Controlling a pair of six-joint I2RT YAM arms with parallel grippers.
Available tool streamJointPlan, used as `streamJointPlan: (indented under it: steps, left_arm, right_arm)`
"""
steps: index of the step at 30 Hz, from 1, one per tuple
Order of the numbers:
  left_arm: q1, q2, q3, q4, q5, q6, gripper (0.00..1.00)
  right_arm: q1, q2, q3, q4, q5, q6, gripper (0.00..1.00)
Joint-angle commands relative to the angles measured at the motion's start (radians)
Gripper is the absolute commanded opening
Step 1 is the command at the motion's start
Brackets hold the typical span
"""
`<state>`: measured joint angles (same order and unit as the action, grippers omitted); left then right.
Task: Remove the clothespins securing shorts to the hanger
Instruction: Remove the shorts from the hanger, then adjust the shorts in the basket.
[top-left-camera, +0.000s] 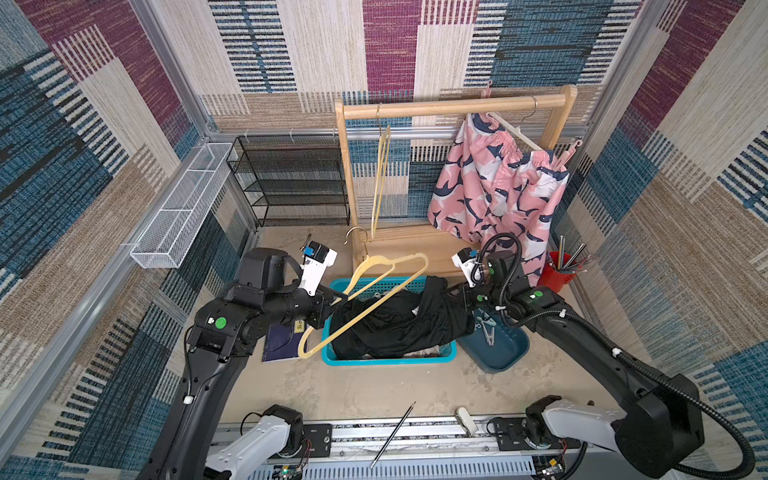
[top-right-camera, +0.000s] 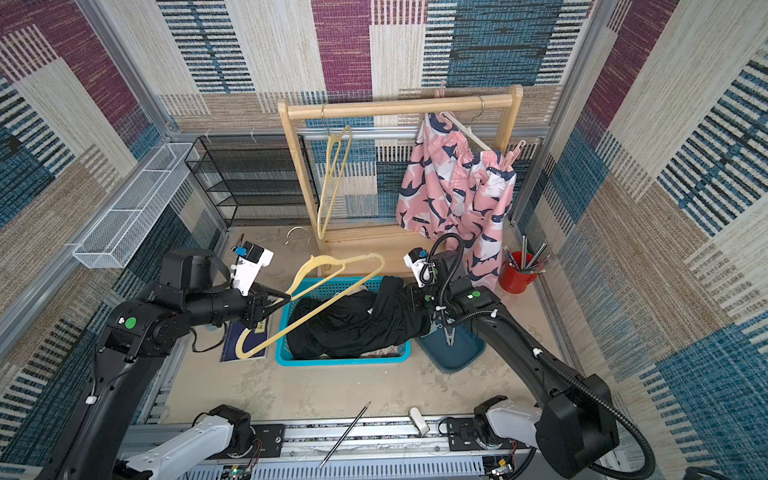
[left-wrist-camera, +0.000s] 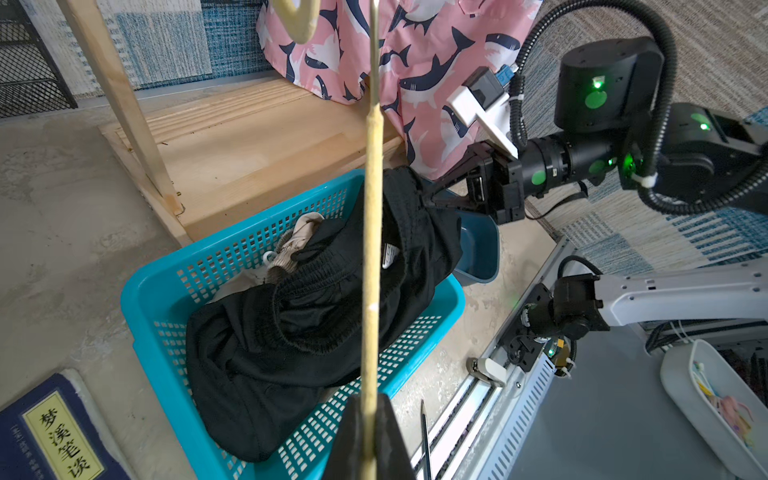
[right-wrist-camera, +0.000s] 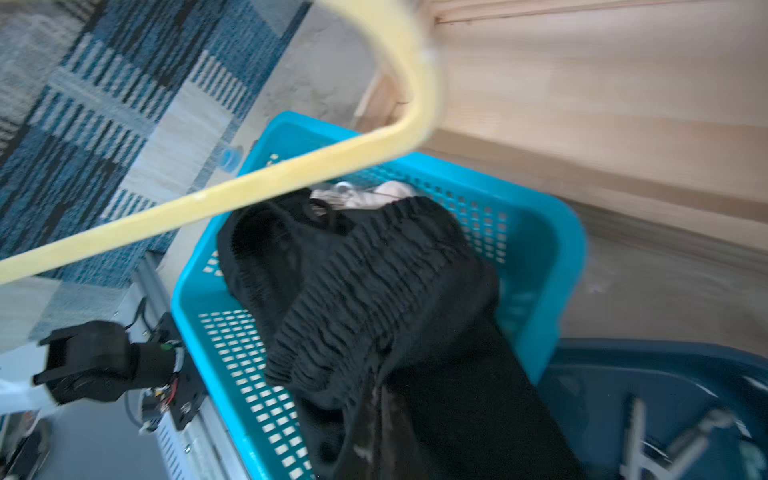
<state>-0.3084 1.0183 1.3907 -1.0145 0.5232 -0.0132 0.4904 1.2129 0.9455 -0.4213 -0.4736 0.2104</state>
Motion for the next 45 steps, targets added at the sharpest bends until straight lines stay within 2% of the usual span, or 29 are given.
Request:
streamJointPlan:
  steps: [1, 7, 16, 21, 26, 29, 33, 37, 40, 45]
  left_arm:
    - [0.000, 0.019, -0.009, 0.110, 0.028, -0.056, 0.00]
    - [0.000, 0.056, -0.015, 0.155, 0.040, -0.071, 0.00]
    - [0.000, 0.078, -0.047, 0.186, 0.044, -0.085, 0.00]
    - [0.000, 0.084, -0.066, 0.201, 0.044, -0.089, 0.00]
    - [0.000, 0.092, -0.080, 0.207, 0.046, -0.087, 0.00]
    - [0.000, 0.098, -0.084, 0.210, 0.046, -0.086, 0.00]
    - [0.000, 0.105, -0.087, 0.217, 0.047, -0.085, 0.00]
    - [0.000, 0.112, -0.086, 0.222, 0.047, -0.087, 0.00]
    - [0.000, 0.113, -0.084, 0.221, 0.047, -0.085, 0.00]
    - [0.000, 0.116, -0.087, 0.223, 0.047, -0.085, 0.00]
  right_arm:
    - [0.075, 0.002, -0.002, 0.109, -0.021, 0.071, 0.00]
    - [0.217, 0.052, -0.072, 0.325, -0.047, 0.142, 0.00]
    - [0.353, 0.208, -0.114, 0.560, -0.056, 0.197, 0.00]
    - [0.379, 0.295, -0.132, 0.637, -0.036, 0.201, 0.00]
    - [0.379, 0.318, -0.155, 0.672, 0.001, 0.189, 0.00]
    - [0.379, 0.305, -0.139, 0.636, 0.024, 0.182, 0.04]
    - [0.379, 0.253, -0.100, 0.550, 0.088, 0.168, 0.26]
    - [0.379, 0.213, -0.026, 0.395, 0.162, 0.140, 0.43]
    - [0.376, 0.176, 0.023, 0.295, 0.203, 0.143, 0.48]
    - [0.345, 0.143, 0.072, 0.113, 0.302, 0.170, 0.49]
